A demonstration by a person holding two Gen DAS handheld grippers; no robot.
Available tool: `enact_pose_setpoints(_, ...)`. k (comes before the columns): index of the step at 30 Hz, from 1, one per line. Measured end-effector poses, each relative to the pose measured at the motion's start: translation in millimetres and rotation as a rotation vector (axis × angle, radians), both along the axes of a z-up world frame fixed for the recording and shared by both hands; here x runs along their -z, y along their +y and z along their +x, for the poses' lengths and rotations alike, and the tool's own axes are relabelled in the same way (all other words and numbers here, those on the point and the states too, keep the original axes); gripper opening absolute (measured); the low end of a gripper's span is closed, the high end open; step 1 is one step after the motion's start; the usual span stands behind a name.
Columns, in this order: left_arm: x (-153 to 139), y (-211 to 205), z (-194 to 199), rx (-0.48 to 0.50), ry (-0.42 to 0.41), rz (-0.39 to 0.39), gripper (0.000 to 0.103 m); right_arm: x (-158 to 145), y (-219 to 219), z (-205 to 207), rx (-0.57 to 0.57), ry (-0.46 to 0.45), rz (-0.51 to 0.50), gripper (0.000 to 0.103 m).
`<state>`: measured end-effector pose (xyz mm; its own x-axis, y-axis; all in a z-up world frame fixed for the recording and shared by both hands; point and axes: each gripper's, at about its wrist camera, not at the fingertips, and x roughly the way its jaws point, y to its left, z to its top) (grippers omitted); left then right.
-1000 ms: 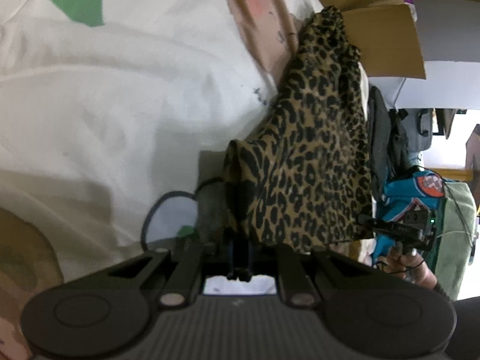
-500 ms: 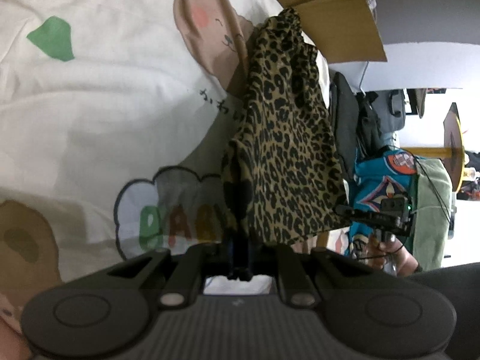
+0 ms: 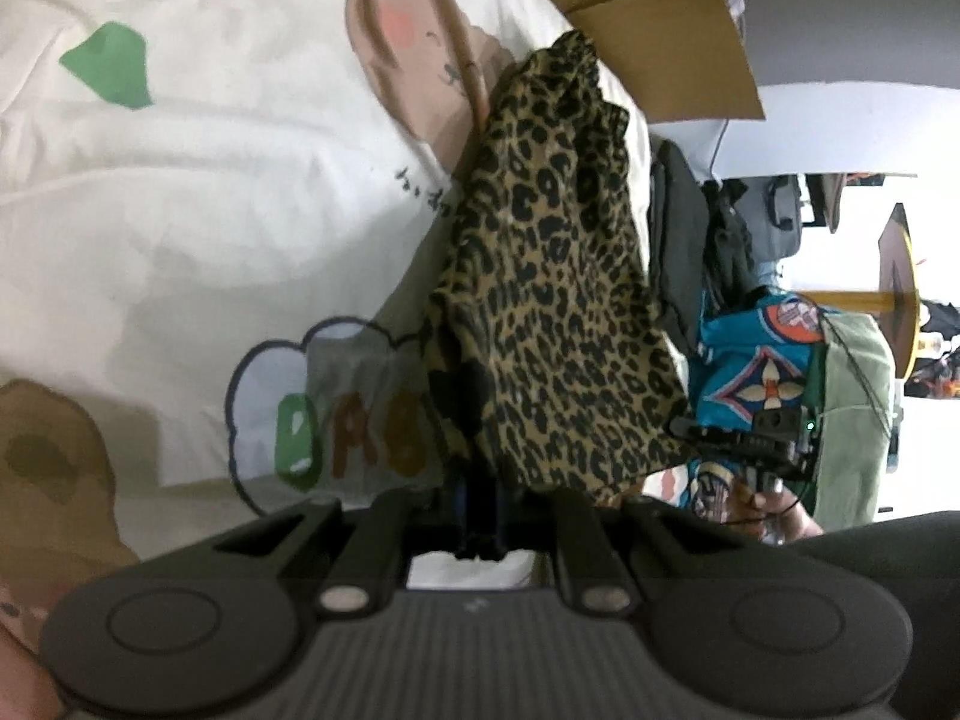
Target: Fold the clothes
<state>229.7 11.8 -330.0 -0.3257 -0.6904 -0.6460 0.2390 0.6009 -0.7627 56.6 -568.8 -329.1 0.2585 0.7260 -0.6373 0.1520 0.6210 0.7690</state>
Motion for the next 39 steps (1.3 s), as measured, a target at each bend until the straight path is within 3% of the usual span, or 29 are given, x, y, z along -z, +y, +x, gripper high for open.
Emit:
enact_pose_setpoints(24, -14.3, -21.2, 52.9, -0.186, -0.164, -0.063, 0.009, -5.6, -0.5, 48.7, 0.148, -0.132, 0.002, 0.003)
enact_pose_setpoints(39, -23.2, -67.0, 96.2, -0.183, -0.285, -0.049, 0.009, -6.1, -2.9, 67.5, 0.242, -0.193, -0.043, 0.003)
